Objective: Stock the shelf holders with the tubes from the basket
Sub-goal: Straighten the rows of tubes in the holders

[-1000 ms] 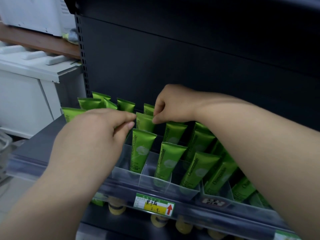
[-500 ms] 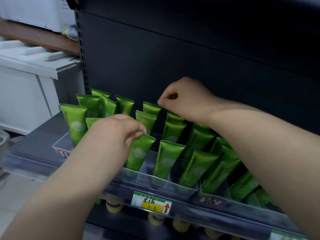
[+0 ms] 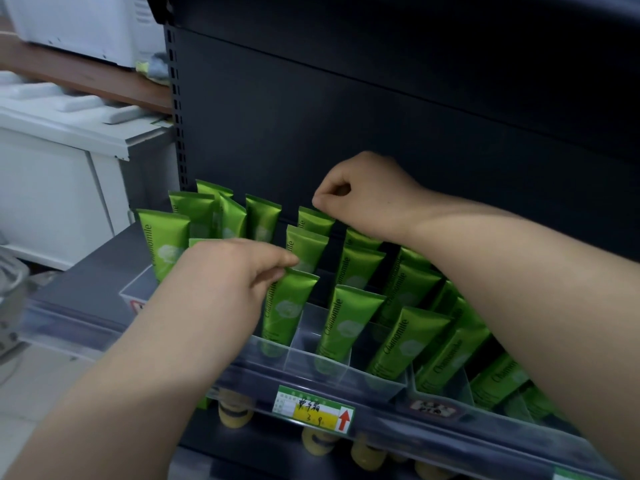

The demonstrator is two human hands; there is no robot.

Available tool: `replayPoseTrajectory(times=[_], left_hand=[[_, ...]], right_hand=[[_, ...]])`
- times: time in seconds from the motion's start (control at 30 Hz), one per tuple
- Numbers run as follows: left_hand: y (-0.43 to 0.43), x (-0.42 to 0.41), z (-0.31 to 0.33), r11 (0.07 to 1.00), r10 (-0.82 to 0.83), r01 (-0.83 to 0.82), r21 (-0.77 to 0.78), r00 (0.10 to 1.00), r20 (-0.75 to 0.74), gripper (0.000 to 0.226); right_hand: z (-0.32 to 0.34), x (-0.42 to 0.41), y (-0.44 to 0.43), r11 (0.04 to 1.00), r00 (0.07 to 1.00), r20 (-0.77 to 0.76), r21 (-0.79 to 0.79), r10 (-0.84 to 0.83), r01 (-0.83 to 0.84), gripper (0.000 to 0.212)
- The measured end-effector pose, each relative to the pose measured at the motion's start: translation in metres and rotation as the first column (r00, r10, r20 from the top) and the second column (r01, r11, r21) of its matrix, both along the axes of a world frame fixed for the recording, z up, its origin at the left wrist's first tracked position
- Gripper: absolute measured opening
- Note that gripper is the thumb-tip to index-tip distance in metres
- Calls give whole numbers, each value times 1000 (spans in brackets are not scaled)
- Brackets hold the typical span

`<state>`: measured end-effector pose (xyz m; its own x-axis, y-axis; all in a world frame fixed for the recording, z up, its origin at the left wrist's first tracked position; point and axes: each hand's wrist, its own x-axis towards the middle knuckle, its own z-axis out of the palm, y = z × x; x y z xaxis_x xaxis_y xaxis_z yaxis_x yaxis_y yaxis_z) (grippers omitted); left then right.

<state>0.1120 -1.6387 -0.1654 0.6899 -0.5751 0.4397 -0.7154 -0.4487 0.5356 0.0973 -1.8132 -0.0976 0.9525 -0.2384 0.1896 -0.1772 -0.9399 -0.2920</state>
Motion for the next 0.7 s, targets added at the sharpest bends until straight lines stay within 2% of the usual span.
replayPoseTrajectory(times=[0.17, 0.33, 0.47, 0.7], left_hand=[[10, 7, 6, 1000, 10, -11, 29, 999, 35, 33], [29, 15, 7, 984, 147, -138, -112, 986, 76, 21], [34, 17, 10, 965, 176, -171, -199, 984, 9, 28], [34, 15, 11, 952, 187, -187, -241, 982, -25, 30]], right_hand=[[2, 35, 12, 999, 999, 16, -18, 45, -45, 17], [-9, 64, 26, 985, 992, -76, -131, 100, -109, 17], [-22, 75, 27, 955, 988, -148, -280, 53, -93, 21], [-20, 75, 28, 939, 988, -147, -328, 54, -100, 18]])
